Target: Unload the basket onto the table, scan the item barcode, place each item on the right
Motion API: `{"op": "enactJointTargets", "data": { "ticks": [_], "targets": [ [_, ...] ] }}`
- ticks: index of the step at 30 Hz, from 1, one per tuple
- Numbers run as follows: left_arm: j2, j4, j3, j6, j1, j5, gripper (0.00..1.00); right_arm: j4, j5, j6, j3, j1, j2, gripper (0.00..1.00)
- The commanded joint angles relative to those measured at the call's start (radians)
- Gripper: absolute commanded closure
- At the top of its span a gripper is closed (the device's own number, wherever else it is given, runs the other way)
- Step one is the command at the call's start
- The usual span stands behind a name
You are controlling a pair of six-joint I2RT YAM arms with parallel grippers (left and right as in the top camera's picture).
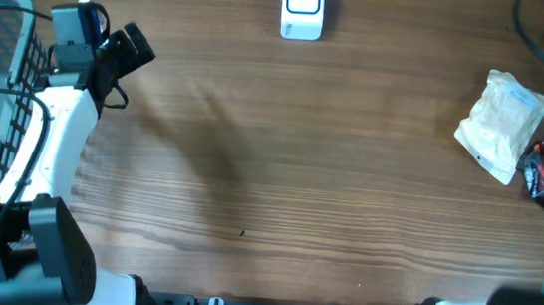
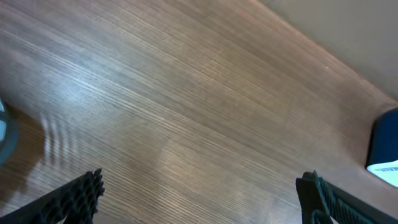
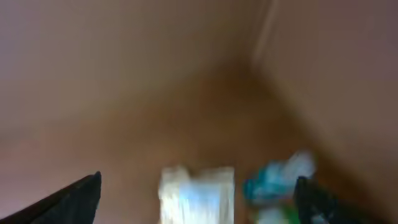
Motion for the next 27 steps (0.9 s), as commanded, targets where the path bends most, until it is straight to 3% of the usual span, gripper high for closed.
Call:
{"op": "enactJointTargets", "data": {
  "ticks": [1,3,5,8,10,15,18,22,27],
  "targets": [
    [-0.016,-0.001,0.013,0.012,0.004,-0.006,0.00,0.171,-0.009,0.006,0.023,0.014,-0.201,0.00],
    [-0.016,0.103,0.013,0.009,0.004,-0.002,0.00,0.275,-0.009,-0.045,0.023,0.036,-0.287,0.01],
    [-0.034,0.218,0.013,0.026,0.004,-0.003,0.00,0.263,-0.004,-0.188,0.023,0.068,-0.346,0.00],
    [-0.125,0.335,0.013,0.291,0.004,-0.014,0.00,0.177,0.010,-0.224,0.011,0.126,-0.441,0.00],
    [-0.220,0.344,0.013,0.387,0.004,-0.102,0.00,0.156,0.011,-0.227,-0.009,0.164,-0.473,0.00],
    [-0.595,0.236,0.013,0.405,0.003,-0.109,0.00,0.085,0.010,-0.198,-0.060,0.214,-0.557,0.00],
    [-0.824,0.166,0.013,0.405,0.004,-0.065,0.00,0.107,0.010,-0.203,-0.245,0.214,-0.736,0.00],
    [-0.957,0.113,0.013,0.412,0.004,0.058,0.00,0.144,0.010,-0.206,-0.453,0.213,-0.993,0.00],
    [-1.159,0.082,0.013,0.428,0.004,0.105,0.00,0.073,-0.048,-0.181,-0.484,0.153,-1.188,0.00]
  ]
}}
